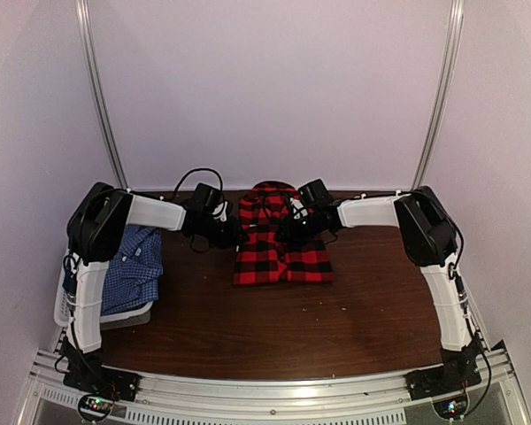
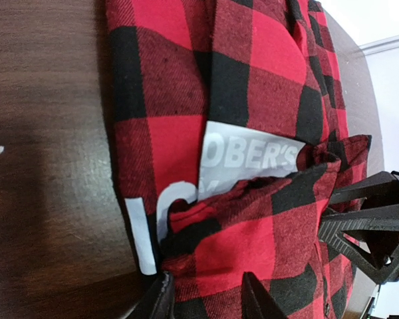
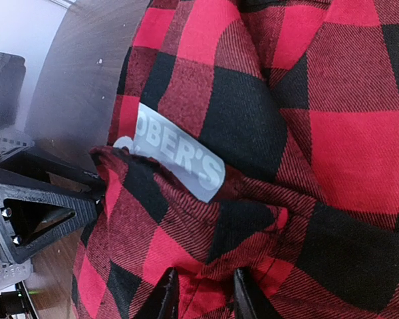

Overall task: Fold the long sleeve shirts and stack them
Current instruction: Smooth out the 2/3-rectangle-folded shirt at the center of the board.

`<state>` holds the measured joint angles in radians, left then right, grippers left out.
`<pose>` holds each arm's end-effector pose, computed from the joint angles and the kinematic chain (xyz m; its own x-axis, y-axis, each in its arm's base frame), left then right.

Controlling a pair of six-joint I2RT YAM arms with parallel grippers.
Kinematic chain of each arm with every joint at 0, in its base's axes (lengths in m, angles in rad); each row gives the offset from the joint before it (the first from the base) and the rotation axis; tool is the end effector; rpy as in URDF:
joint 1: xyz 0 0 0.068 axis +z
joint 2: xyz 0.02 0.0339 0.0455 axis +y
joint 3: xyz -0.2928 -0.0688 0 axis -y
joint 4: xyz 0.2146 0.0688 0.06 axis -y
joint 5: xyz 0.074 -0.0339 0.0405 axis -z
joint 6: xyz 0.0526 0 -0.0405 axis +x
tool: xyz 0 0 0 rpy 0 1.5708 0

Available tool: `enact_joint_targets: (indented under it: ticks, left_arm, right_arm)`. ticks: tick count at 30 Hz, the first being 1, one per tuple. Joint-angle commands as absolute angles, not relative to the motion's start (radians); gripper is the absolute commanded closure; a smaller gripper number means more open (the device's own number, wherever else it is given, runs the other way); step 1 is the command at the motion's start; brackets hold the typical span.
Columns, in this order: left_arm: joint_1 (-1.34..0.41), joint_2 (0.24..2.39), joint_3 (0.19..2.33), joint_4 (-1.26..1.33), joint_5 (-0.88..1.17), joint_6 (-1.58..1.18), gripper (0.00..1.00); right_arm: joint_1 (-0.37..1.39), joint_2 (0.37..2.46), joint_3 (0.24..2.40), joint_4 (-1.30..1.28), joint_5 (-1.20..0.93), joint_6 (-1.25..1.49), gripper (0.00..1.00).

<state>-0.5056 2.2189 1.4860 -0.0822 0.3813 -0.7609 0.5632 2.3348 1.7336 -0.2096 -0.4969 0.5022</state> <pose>0.4110 -0.2499 0.1586 -0.9251 -0.2195 -0.3099 0.0482 0.7417 -0.6690 0.4232 0.2969 0.1659 -0.8968 -0.0658 -0.4375 -0.3598 0.6841 0.6345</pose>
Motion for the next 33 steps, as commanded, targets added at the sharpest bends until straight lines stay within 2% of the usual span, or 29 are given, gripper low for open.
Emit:
enact_joint_targets:
  ticks: [1, 9, 16, 25, 33]
  left_arm:
    - [-0.5, 2.228, 1.516, -0.092, 0.381, -0.736, 0.64]
    - [-0.5, 2.169, 1.516, -0.12, 0.351, -0.708, 0.64]
    - [-0.5, 2.098, 1.505, -0.139, 0.329, -0.683, 0.64]
    - [-0.537, 2.026, 1.46, -0.139, 0.35, -0.691, 0.64]
    - [-0.647, 2.064, 1.469, -0.084, 0.395, -0.731, 0.63]
  right_arm:
    - [0.55, 2.355, 1.784, -0.248, -0.455, 0.503, 0.7]
    - [0.527, 2.263, 1.801, -0.295, -0.439, 0.467, 0.68]
    - [0.467, 2.179, 1.722, -0.282, -0.435, 0.441, 0.67]
    - [0.425, 2.246, 1.71, -0.276, -0.471, 0.428, 0.68]
    - [0.403, 2.369, 1.76, -0.286, -0.503, 0.438, 0.68]
